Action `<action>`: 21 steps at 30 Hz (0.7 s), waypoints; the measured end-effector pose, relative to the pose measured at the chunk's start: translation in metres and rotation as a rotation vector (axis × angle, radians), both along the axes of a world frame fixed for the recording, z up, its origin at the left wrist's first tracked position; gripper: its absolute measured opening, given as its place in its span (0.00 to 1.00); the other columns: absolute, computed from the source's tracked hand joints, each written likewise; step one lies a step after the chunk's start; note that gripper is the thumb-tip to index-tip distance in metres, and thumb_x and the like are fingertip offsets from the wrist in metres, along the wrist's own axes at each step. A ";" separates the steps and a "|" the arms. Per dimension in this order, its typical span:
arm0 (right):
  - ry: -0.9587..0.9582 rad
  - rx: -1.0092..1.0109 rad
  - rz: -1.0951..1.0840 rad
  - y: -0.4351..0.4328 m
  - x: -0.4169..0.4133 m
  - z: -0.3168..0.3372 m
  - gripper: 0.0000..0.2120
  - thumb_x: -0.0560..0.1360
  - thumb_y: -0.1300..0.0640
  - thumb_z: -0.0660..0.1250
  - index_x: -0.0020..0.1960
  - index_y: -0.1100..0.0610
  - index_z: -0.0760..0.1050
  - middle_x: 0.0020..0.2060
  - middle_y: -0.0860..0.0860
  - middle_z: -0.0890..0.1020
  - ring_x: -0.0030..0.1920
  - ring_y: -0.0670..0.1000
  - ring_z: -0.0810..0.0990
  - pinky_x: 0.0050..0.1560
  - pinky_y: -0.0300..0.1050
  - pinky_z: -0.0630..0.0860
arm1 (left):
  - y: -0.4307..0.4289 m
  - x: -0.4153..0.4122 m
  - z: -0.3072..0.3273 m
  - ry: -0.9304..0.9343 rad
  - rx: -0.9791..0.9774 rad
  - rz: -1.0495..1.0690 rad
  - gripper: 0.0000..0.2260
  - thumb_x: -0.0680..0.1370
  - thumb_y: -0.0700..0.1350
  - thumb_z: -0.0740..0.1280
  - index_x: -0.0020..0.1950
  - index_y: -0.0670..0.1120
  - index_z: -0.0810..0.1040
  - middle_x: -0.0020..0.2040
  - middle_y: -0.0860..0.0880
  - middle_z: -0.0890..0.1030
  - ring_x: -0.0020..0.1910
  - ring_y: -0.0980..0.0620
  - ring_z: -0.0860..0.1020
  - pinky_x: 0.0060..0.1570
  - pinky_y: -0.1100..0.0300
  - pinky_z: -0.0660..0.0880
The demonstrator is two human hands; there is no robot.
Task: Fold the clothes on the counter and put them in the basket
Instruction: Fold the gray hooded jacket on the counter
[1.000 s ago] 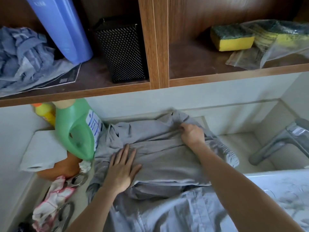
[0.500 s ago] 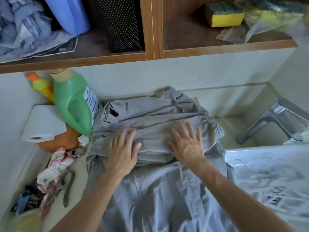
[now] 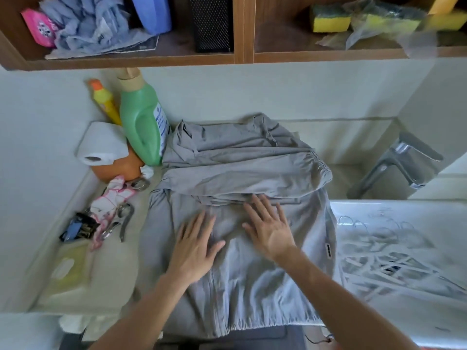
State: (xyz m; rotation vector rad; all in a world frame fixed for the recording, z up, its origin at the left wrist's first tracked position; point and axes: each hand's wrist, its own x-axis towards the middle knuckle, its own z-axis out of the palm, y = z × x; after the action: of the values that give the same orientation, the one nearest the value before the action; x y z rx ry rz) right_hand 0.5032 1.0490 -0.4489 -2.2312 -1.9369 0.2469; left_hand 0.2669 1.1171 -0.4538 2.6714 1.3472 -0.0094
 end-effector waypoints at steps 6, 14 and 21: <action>-0.077 -0.096 -0.270 -0.052 0.064 -0.021 0.30 0.81 0.36 0.42 0.81 0.45 0.49 0.81 0.50 0.50 0.80 0.52 0.46 0.78 0.55 0.42 | -0.002 -0.052 -0.027 0.052 0.059 0.143 0.31 0.82 0.65 0.42 0.81 0.50 0.57 0.81 0.44 0.53 0.79 0.43 0.56 0.76 0.46 0.57; -0.040 -0.193 -0.306 -0.055 0.052 0.001 0.27 0.81 0.39 0.51 0.78 0.47 0.60 0.80 0.50 0.55 0.80 0.54 0.51 0.78 0.57 0.46 | -0.021 -0.051 -0.020 -0.023 0.152 0.214 0.26 0.80 0.61 0.54 0.73 0.50 0.71 0.74 0.44 0.69 0.69 0.41 0.70 0.64 0.44 0.70; 0.047 0.294 -0.080 0.034 0.032 0.046 0.19 0.80 0.50 0.62 0.70 0.48 0.70 0.74 0.53 0.68 0.69 0.58 0.71 0.63 0.57 0.72 | 0.044 -0.012 0.005 -0.102 0.141 0.162 0.21 0.77 0.55 0.68 0.68 0.50 0.74 0.69 0.43 0.71 0.62 0.40 0.75 0.54 0.47 0.78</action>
State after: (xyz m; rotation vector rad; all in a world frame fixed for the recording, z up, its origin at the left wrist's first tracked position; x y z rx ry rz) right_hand 0.5353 1.0833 -0.4027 -2.0836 -1.7279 0.0022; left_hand 0.2549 1.1609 -0.4486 2.6231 1.5804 0.2462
